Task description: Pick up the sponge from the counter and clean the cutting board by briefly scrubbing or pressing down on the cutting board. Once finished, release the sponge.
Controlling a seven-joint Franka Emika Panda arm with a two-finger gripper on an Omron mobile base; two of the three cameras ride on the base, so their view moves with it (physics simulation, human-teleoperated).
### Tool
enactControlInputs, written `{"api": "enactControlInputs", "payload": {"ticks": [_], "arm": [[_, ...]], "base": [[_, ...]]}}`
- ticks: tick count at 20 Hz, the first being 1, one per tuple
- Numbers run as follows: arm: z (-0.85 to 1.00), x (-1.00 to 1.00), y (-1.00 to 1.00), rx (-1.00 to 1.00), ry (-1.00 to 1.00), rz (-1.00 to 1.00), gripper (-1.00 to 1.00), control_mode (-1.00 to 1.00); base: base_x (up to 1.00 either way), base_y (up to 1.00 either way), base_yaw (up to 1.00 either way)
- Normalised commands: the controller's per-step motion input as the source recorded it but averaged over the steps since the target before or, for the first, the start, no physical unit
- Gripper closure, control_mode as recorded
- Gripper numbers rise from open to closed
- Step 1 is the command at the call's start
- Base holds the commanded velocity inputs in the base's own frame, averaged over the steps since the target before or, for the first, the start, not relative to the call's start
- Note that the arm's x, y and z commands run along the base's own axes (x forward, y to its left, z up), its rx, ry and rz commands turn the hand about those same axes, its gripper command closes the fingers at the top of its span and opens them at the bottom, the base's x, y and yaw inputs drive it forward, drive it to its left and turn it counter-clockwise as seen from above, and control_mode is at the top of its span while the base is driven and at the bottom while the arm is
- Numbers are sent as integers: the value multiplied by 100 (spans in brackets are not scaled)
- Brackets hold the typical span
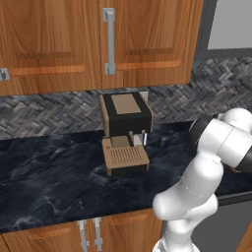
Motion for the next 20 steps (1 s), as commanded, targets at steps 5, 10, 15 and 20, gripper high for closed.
{"api": "enactControlInputs", "payload": {"ticks": [5,10,15,20], "arm": [[0,0,-25,6,2,0,100,-100],[-1,-4,-48,11,0,0,100,-100],[-19,-7,-31,3,0,0,100,-100],[-32,0,-2,0,0,0,100,-100]], "base": [[0,0,0],[0,0,0],[0,0,0],[0,0,0]]}}
